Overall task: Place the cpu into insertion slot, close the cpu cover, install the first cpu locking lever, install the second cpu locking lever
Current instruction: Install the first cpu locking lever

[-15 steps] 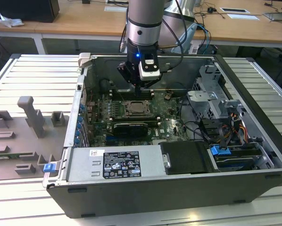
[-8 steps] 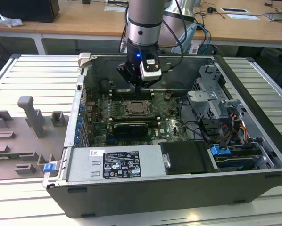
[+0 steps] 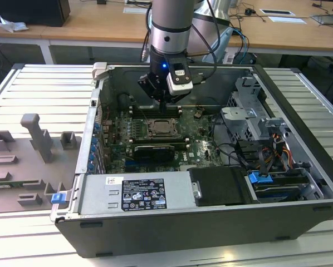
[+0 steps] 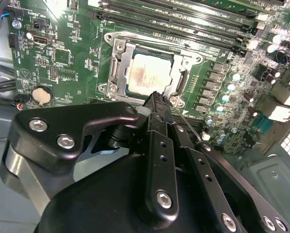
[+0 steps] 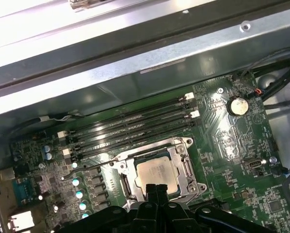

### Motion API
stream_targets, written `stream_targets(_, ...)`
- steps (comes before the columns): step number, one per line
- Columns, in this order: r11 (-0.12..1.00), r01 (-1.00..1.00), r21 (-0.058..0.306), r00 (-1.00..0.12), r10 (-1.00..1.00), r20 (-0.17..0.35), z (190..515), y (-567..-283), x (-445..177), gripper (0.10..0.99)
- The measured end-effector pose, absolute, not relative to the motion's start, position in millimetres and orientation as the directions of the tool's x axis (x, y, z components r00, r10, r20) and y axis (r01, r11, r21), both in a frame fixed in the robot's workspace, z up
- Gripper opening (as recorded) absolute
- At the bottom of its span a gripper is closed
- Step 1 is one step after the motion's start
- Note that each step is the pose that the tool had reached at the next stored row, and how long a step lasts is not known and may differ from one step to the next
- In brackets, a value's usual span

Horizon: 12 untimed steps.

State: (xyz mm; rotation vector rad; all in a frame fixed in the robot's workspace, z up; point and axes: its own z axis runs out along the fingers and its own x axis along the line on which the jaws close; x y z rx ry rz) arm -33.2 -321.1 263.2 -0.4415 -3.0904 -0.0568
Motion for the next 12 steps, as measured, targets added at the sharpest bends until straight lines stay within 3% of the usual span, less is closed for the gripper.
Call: stream_targets(12,0.990,0.138,0.033,-0.990,0.137,0.024,263.2,-321.1,-33.2,0.106)
